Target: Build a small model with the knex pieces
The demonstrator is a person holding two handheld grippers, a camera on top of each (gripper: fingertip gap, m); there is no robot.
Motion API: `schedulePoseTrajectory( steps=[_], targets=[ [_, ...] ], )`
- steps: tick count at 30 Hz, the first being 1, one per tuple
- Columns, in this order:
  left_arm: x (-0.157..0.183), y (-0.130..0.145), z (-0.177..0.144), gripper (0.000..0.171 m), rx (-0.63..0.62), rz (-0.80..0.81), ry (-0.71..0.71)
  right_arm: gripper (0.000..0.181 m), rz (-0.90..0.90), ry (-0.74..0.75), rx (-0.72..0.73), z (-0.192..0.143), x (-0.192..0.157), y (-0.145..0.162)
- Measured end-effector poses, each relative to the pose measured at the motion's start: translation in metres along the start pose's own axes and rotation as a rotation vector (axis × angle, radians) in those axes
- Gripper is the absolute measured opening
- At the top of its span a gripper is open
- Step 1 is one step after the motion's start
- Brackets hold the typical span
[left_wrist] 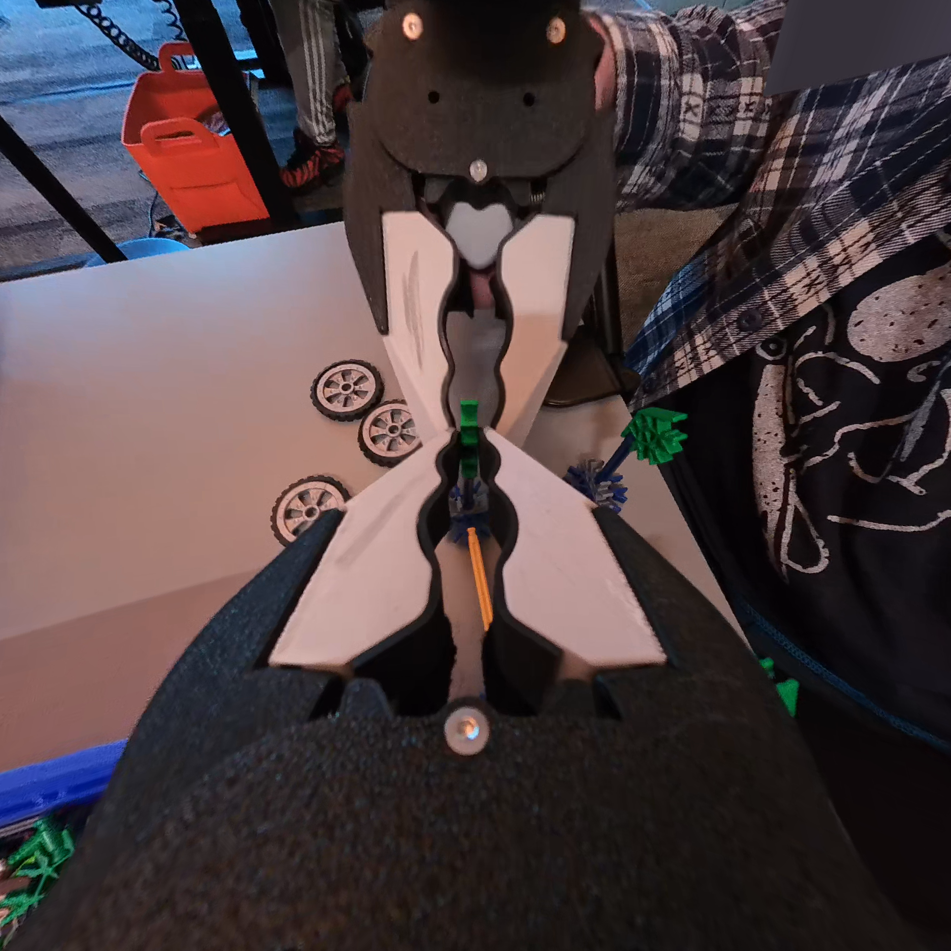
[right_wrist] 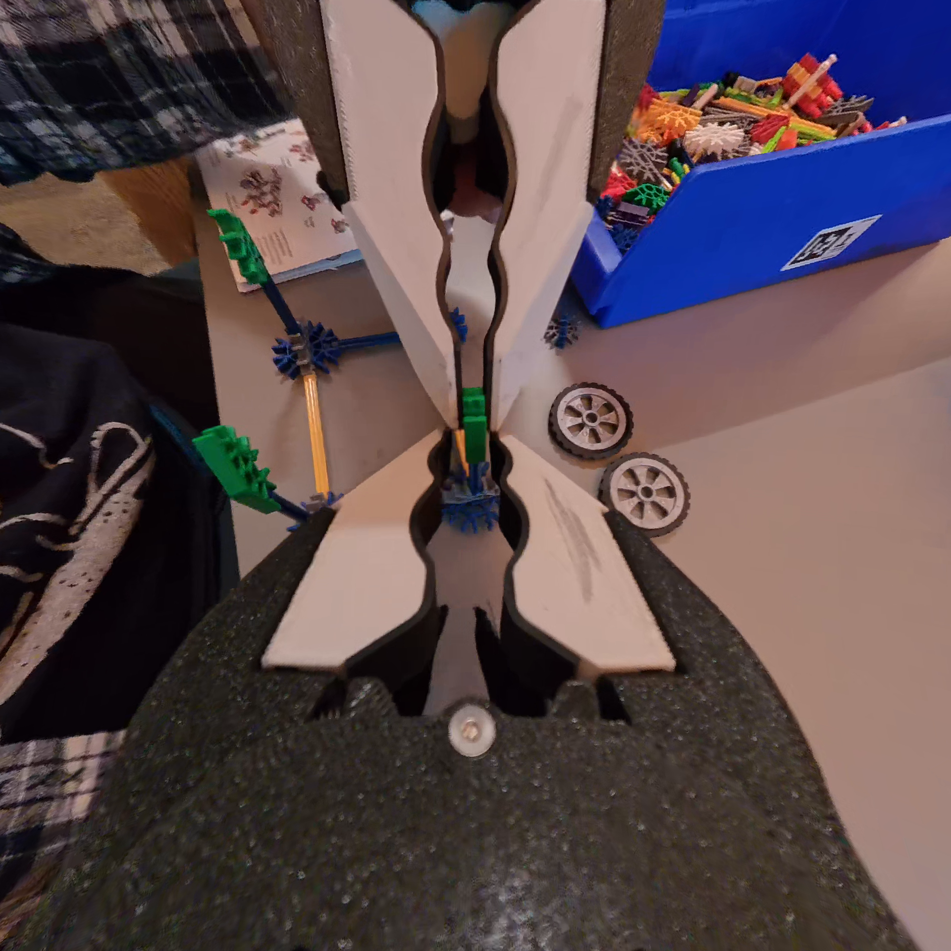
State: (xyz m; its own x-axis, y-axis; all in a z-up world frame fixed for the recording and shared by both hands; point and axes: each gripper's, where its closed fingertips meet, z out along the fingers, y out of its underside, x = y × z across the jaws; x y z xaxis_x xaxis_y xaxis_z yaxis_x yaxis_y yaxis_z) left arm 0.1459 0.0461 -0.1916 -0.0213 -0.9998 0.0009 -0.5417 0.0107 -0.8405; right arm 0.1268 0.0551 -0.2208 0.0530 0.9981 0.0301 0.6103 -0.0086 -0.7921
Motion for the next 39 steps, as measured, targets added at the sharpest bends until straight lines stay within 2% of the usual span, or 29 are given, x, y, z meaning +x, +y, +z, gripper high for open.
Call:
schedulePoseTrajectory(
  steps=[12,17,21,31,37,39],
  targets=[
    [-0.001,0.003,0.001,0.005,-0.009,-0.014,0.012,0.005,-0.035,0.022,-0.004,-0.002,0.002,0.001],
    [-0.005,0.006,-0.002,0.005,-0.022,-0.029,0.003,0.006,0.011,0.021,0.003,-0.002,0.006,0.001],
    [-0.006,0.007,-0.003,0.004,-0.016,-0.048,0.004,0.015,0.008,0.007,-0.015,-0.002,0.004,0.005],
    [-0.009,0.007,-0.003,0.004,-0.018,-0.061,0.009,0.012,-0.002,0.018,-0.028,-0.001,0.005,0.008],
    [-0.010,0.006,-0.003,0.004,0.016,-0.093,0.032,0.007,0.001,0.031,-0.027,-0.001,0.007,0.008],
    [-0.013,0.000,-0.007,0.004,0.065,-0.120,0.029,0.005,0.007,0.025,-0.028,-0.001,0.007,0.008]
  ],
)
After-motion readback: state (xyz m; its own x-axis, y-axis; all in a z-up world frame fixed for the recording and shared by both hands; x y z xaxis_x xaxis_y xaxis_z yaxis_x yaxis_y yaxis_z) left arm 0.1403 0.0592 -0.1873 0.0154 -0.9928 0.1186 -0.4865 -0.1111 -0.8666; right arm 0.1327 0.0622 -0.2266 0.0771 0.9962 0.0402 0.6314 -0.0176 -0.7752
